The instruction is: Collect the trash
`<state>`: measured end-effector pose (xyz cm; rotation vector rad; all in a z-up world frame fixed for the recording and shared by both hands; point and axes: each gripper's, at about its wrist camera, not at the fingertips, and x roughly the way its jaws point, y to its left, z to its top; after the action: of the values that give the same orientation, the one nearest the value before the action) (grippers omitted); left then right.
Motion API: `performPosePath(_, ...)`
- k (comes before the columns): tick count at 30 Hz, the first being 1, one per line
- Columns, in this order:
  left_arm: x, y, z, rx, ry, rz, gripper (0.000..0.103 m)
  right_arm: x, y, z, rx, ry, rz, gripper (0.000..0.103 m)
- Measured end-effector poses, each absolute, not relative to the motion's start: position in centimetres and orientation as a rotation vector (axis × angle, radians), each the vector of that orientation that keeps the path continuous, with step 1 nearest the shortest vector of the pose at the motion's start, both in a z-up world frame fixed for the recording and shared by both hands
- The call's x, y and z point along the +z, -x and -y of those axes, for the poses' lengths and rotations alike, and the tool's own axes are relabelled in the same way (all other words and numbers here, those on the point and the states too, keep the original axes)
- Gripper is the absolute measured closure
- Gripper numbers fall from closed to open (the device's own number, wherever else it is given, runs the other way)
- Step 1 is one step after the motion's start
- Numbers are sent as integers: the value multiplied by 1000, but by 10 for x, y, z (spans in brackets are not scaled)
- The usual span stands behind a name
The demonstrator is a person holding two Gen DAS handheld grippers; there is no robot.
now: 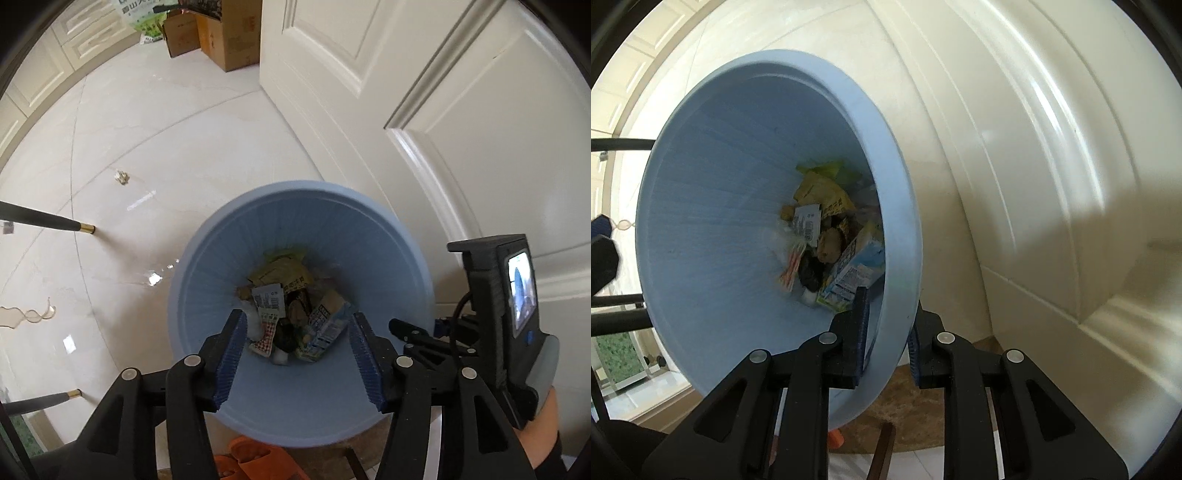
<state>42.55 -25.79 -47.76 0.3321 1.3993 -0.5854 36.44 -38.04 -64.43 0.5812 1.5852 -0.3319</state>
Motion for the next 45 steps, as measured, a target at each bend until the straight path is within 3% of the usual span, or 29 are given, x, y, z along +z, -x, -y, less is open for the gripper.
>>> performPosePath(1, -464, -421, 258, -585, -334, -1389, 50, -639, -364, 380, -343, -573, -1577, 80)
performPosePath(4, -438, -417, 251, -577, -353, -1346, 50, -619, -365, 379, -371, -556, -1559, 48)
performPosePath(12, -335, -363, 233, -623, -341, -1191, 48, -510, -360, 357, -297, -524, -1427, 42)
performPosePath(16, -281, -325, 211, -637, -321, -1101, 46, -466, -356, 321, -237, -435, -1388, 19)
performPosePath(21, -218, -272, 177, -615, -284, -988, 45, -394, -329, 286, -228, -373, -1286, 18)
performPosePath(25, -166, -221, 146, -610, -240, -885, 43, -338, -302, 260, -229, -304, -1194, 8)
performPosePath(32, -81, -126, 72, -542, -175, -710, 37, -231, -261, 213, -217, -191, -985, 5)
performPosePath(39, -9, -33, 0, -363, -117, -534, 17, -136, -214, 164, -166, -131, -773, 1)
performPosePath(45, 31, 38, -47, -258, -116, -458, 7, -56, -168, 123, -117, -102, -548, 0)
